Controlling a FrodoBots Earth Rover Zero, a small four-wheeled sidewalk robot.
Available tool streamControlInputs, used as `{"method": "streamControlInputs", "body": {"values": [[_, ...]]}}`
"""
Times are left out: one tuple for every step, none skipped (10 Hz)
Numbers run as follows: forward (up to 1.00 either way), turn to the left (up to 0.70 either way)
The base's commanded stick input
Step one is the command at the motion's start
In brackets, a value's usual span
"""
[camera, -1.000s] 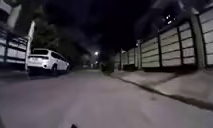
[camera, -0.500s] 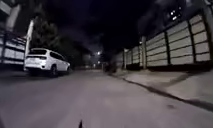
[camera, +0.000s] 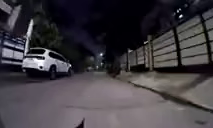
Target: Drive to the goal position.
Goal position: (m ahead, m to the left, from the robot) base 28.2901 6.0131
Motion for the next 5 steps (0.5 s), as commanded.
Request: {"method": "streamControlInputs", "body": {"values": [[1.0, -0.4], [1.0, -0.4], [1.0, -0.08], [1.0, 0.0], [1.0, 0.0]]}}
